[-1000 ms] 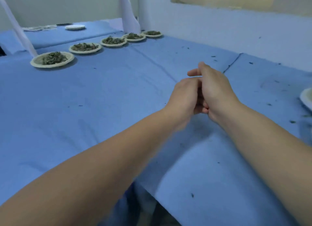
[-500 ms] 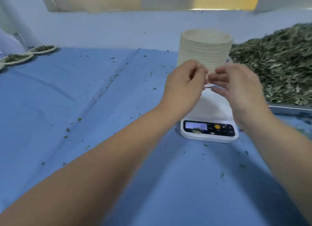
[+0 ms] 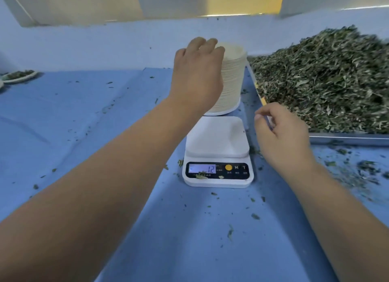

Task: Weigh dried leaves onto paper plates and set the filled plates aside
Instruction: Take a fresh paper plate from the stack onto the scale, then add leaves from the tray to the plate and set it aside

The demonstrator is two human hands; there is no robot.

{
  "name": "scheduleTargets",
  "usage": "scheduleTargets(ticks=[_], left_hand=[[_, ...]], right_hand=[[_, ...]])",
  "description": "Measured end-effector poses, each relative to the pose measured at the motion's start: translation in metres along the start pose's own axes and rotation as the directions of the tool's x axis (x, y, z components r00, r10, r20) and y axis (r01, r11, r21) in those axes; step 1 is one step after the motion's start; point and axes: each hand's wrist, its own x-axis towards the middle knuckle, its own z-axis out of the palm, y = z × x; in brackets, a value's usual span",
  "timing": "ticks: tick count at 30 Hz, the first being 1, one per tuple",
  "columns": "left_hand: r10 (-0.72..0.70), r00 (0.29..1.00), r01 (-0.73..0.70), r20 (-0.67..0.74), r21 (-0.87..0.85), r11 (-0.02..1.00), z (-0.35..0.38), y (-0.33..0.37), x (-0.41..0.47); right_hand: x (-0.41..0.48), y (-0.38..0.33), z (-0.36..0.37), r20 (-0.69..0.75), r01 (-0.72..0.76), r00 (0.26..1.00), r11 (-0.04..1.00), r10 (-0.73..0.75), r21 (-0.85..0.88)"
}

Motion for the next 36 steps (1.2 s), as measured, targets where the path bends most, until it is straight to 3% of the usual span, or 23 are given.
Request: scheduleTargets(ticks=[7,13,19,23,31,34,36], left_hand=[[0.054,0.97,-0.089,0.237,0.142,0.986,0.012,-0.002,0.031],[0.163,0.954,-0.214,0.251,0.192,0.958,0.012,-0.006,0.038],[0.247,0.956,-0.276,0.156,0.199,0.94,0.01,-0.013,0.032],[0.205,0.976,-0.215,0.075,0.166,0.962,0.011,-0.017,0.031],[0.131,0.991,-0.129,0.014,-0.1,0.987,0.011,-0.013,0.029],[-0.065,0.998,0.066,0.015,-0.211,0.975,0.013,-0.014,0.028],[-0.234,0.972,0.22,0.003,-0.349,0.911,0.014,-0.013,0.023]], right_hand=[[0.001,-0.001,0.003,0.058,-0.004,0.998,1.0,0.006,-0.027],[0.002,-0.002,0.004,0.104,0.086,0.992,0.987,-0.072,-0.133],[0.0,-0.002,0.008,0.112,0.127,0.987,0.984,-0.113,-0.129],[0.0,-0.004,0.01,0.109,0.139,0.986,0.983,-0.126,-0.121],[-0.002,-0.009,0.007,0.073,0.044,0.996,0.999,-0.042,-0.016],[-0.002,-0.008,0.008,0.069,-0.008,0.998,1.0,0.006,0.024],[-0.003,-0.009,0.008,0.037,-0.055,0.998,0.995,0.053,0.084]])
